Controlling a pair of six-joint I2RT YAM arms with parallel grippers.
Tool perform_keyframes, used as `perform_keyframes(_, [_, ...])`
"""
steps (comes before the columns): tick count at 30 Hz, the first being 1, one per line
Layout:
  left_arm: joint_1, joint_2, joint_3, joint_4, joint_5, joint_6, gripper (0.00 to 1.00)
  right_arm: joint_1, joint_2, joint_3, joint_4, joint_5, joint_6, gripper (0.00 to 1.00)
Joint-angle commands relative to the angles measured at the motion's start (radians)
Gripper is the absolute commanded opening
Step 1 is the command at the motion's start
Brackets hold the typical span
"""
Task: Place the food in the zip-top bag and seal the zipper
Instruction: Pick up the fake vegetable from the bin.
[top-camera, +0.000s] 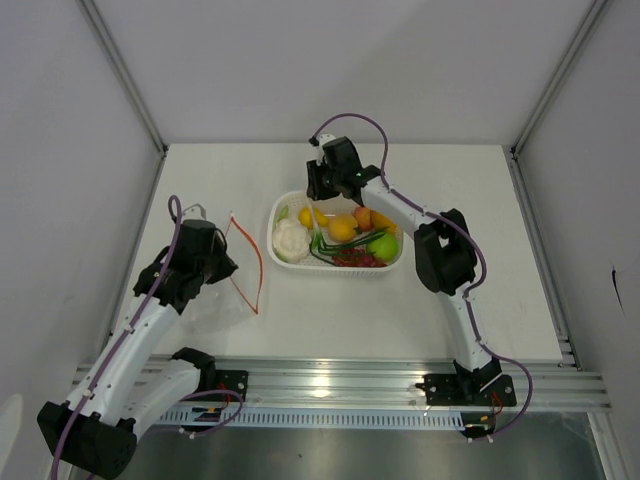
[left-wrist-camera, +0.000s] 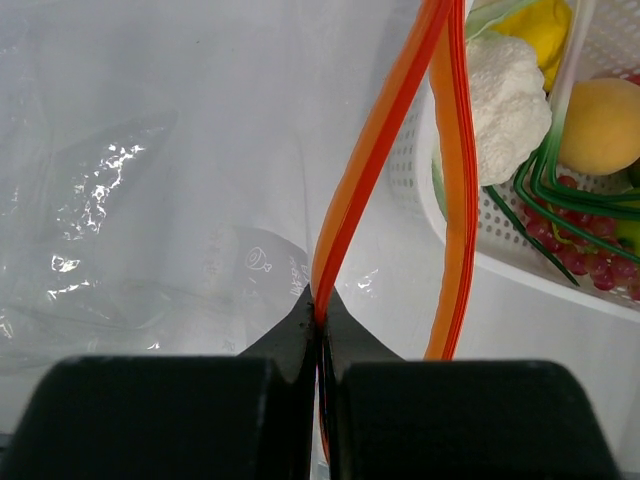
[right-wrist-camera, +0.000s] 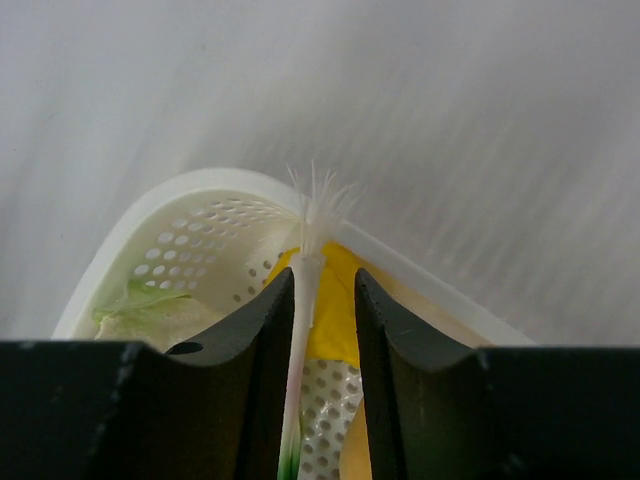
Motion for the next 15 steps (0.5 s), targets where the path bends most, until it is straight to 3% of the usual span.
perform_keyframes(1, [-0.006,-0.015,-0.007,0.044,0.041,0.032,0.01,-0.007,0.024,0.086,0.009,-0.051,-0.039,0.34])
perform_keyframes(15, [-0.006,-0.029,-0.011,0.065,0.057,0.056,0.01,-0.007,0.104,0.114,-0.017,-0.102,-0.004,0.38])
